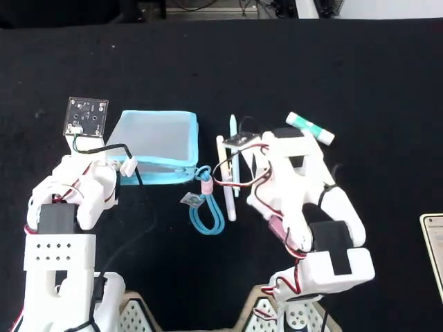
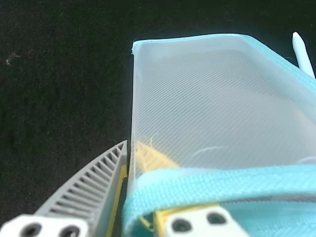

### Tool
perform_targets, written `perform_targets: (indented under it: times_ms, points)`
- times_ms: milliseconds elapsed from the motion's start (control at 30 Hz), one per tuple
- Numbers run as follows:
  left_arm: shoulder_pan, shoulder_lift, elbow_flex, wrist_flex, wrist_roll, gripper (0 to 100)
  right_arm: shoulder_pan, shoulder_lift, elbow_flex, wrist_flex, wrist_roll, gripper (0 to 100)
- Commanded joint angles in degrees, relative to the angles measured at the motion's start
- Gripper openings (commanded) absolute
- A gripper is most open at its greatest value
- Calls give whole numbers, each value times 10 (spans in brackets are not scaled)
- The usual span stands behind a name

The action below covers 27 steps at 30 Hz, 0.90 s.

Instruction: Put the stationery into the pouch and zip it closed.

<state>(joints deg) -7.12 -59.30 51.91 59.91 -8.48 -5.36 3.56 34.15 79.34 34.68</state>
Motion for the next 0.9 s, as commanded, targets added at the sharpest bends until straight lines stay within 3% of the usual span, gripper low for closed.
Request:
perform_targets:
  times_ms: [0,300,400,500,700,867]
  points:
    - [-5,0,-2,-7,7,29,-4,-29,45,-59,-3,136]
    - [-4,0,-2,-7,7,29,-4,-79,104,-123,-3,132]
    - [-7,0,-2,-7,7,29,-4,-84,102,-122,-3,21]
    - [-6,0,-2,-7,7,29,-3,-109,95,-104,-3,11]
    - [-4,0,-1,-6,8,29,-21,-272,51,-7,-11,10]
    - [-3,0,-1,-6,8,29,-103,-455,16,16,-95,11]
